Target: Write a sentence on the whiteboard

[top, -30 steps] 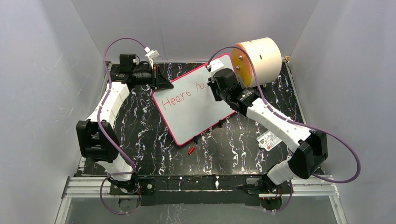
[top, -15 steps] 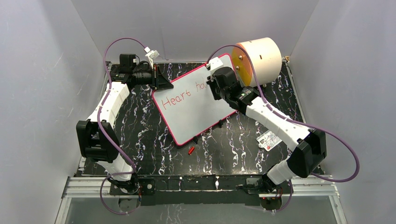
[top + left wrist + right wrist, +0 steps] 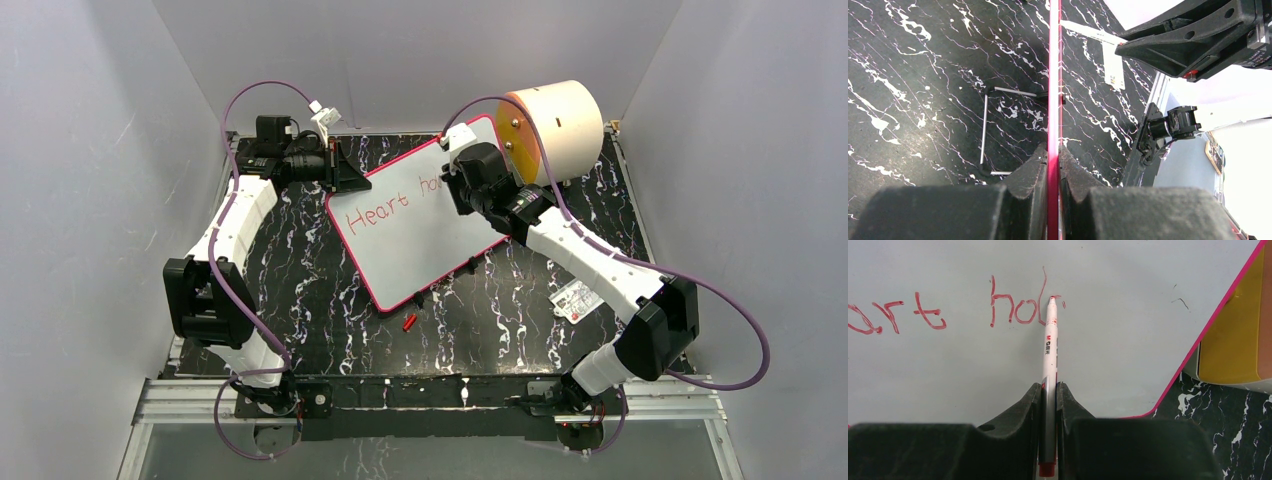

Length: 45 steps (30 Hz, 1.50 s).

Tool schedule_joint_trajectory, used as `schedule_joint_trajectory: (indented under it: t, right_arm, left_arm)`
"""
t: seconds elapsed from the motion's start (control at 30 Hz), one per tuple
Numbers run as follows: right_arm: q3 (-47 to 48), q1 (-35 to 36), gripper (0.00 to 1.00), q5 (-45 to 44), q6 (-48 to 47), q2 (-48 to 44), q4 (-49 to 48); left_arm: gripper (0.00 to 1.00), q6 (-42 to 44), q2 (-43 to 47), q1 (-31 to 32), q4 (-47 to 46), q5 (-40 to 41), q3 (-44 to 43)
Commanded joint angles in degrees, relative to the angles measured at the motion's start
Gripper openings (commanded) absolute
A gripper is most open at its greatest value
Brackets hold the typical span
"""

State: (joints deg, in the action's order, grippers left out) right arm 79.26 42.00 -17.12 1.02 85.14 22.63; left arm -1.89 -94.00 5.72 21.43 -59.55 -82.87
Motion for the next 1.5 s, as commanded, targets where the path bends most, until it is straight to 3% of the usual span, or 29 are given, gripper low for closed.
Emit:
schedule_joint_trajectory:
  t: [0.0,0.67,1.47]
  right_arm:
    - [2.07,-0.23,0.0,1.45,-0.93,-0.18,-0.22]
    - [0.48,-0.24,0.0,0.17,-0.93,-0.59,3.28]
    - [1.52,-0.76,0.0,-2.65,-0.93,-1.17,-2.33]
  left_arm:
    - [0.0,1.21,0.46,0.7,4.41,-0.52,1.11]
    - [0.0,1.23,0.39,0.7,4.58,-0.61,1.07]
    - [0.0,1.32,0.46,0.7,4.59,-0.51,1.01]
